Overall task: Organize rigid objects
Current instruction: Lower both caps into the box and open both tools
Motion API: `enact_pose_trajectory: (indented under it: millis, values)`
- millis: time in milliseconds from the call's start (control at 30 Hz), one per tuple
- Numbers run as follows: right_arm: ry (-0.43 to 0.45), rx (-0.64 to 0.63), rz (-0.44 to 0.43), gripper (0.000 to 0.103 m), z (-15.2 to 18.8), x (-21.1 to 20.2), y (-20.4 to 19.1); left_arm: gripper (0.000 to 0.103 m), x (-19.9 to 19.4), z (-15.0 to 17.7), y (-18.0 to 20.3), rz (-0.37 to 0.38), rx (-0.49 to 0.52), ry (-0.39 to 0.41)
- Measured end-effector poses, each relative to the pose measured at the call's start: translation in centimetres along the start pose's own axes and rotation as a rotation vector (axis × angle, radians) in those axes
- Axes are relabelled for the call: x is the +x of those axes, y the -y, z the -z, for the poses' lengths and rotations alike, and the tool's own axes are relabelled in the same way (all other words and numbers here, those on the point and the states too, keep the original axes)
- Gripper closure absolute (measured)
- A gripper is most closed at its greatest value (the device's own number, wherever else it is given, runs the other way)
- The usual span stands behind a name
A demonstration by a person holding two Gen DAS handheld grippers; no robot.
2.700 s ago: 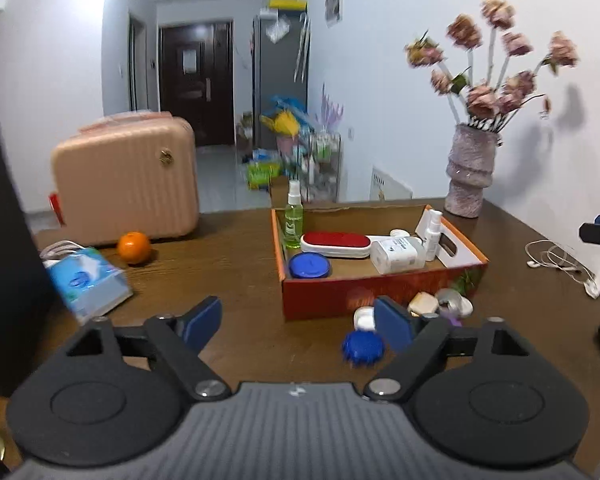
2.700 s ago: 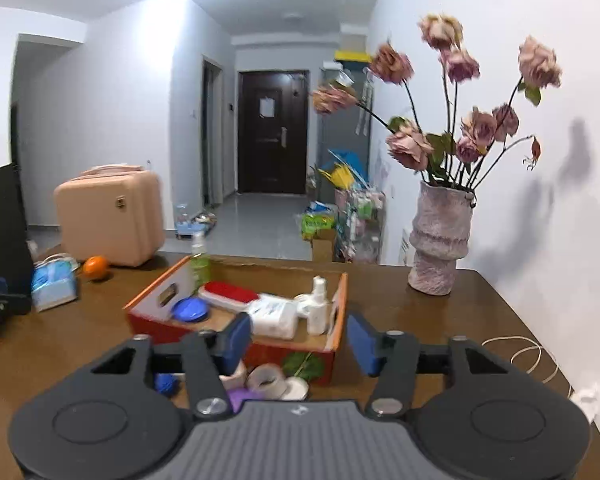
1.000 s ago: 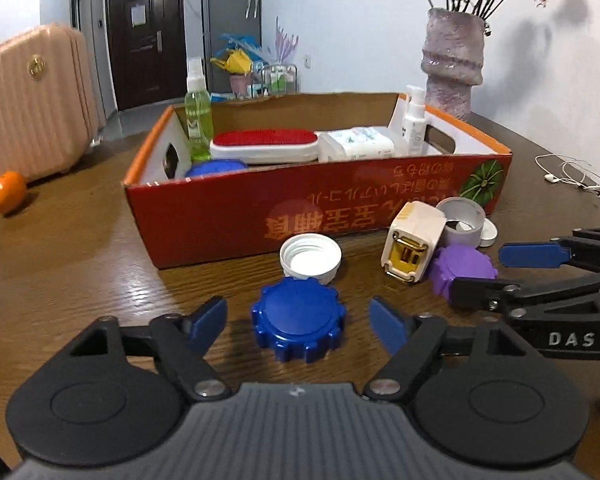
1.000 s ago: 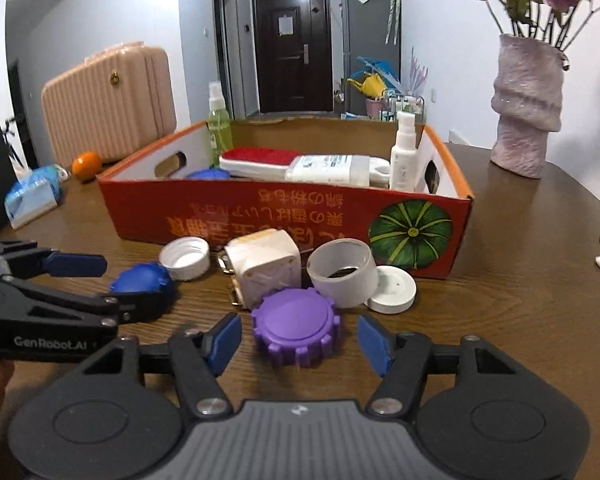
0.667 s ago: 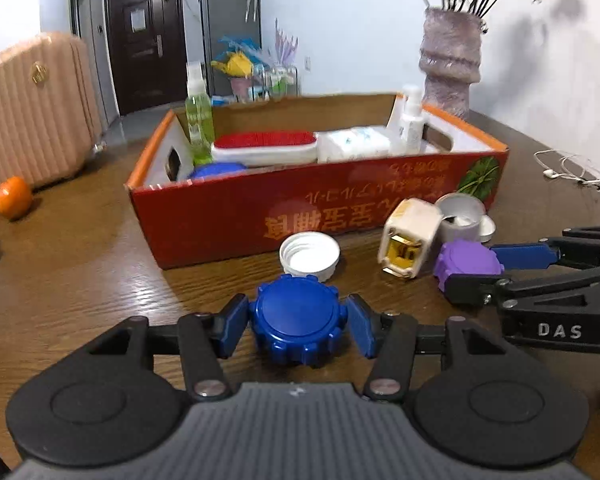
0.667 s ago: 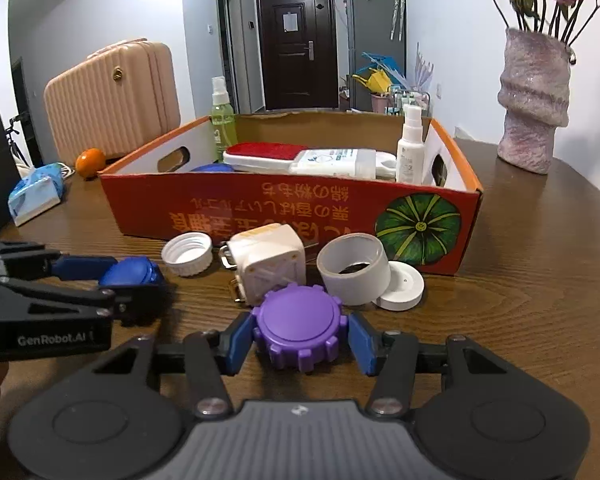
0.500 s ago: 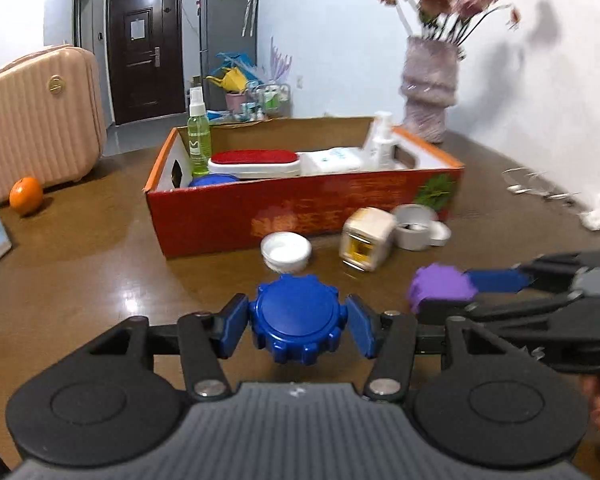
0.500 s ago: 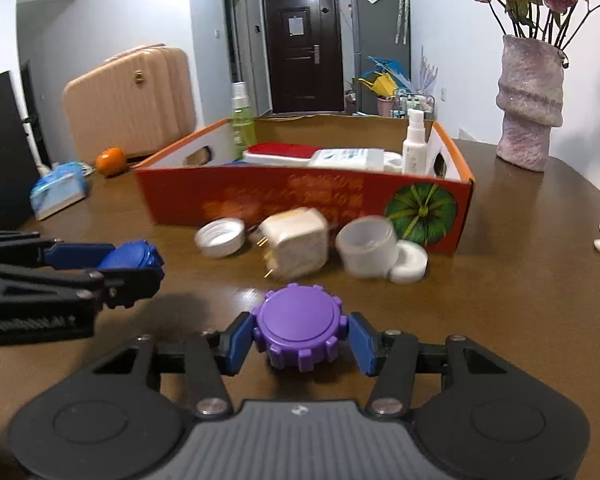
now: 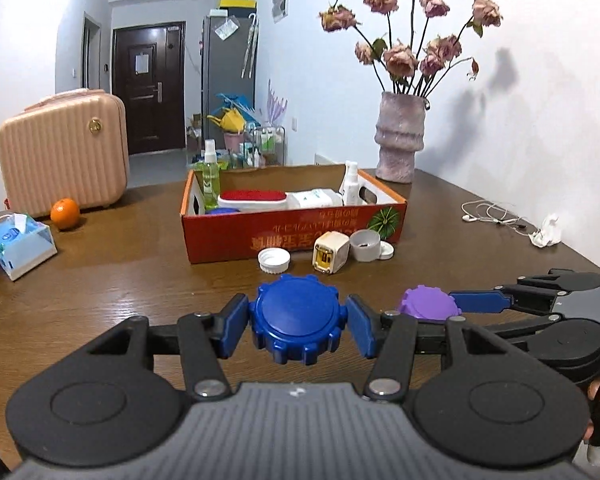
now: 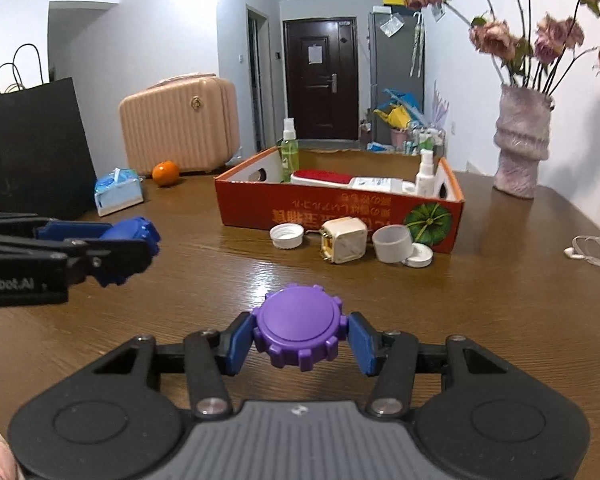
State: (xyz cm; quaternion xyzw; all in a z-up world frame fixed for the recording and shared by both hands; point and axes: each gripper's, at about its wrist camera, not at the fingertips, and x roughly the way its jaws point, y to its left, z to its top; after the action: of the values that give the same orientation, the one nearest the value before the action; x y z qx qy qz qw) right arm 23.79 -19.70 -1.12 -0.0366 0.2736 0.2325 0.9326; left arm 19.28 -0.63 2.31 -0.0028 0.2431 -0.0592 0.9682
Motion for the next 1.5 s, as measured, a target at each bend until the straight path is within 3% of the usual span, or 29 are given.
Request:
enact_pose_trajectory:
  millis: [133,267,367,467,667,733,867,1000,1200,1400,1500]
  values:
    - [0.028,-0.009,-0.008,0.052,-0.6,-0.9,-0.2,0.048,-0.6,-0.4,-0.3,0.000,-0.015,0.024]
    - [0.064,-0.015,-0.039,0.052,-3.2,0.3,0.6,0.048,0.2,-2.8,-1.3,0.042,-0.017,0.064]
    - [0.106,-0.050,-0.042,0.052,-6.6,1.9,1.1,0.048,2.4,-5.5,-2.5,0.043,0.011,0.083]
    - [0.115,-0.055,-0.091,0.052,-10.5,5.3,2.0,0.048,6.6,-8.1,-4.2,0.048,0.023,0.049]
    - [-0.026,0.048,-0.153,0.052,-17.2,17.7,5.6,0.048,18.2,-11.9,-8.4,0.058,-0.054,-0.113]
    - [-0.086,0.087,-0.153,0.052,-18.3,22.0,6.6,0.048,21.4,-12.5,-9.0,0.047,-0.032,-0.151]
    - [-0.177,0.105,-0.152,0.052,-18.9,28.0,7.3,0.048,26.4,-12.3,-9.9,0.028,0.016,-0.248]
    - [-0.219,0.070,-0.126,0.051,-18.8,31.0,6.5,0.046,28.4,-11.8,-10.6,0.006,0.044,-0.282]
    - [-0.157,0.047,-0.115,0.051,-19.7,29.7,5.9,0.046,27.8,-12.0,-11.4,0.014,0.029,-0.261]
    - [-0.075,-0.010,-0.065,0.050,-21.1,21.5,6.8,0.041,21.8,-13.7,-11.8,-0.006,0.006,-0.180]
    - [-0.033,-0.033,-0.032,0.043,-19.9,15.7,7.2,0.035,16.9,-13.7,-11.4,-0.027,0.013,-0.112]
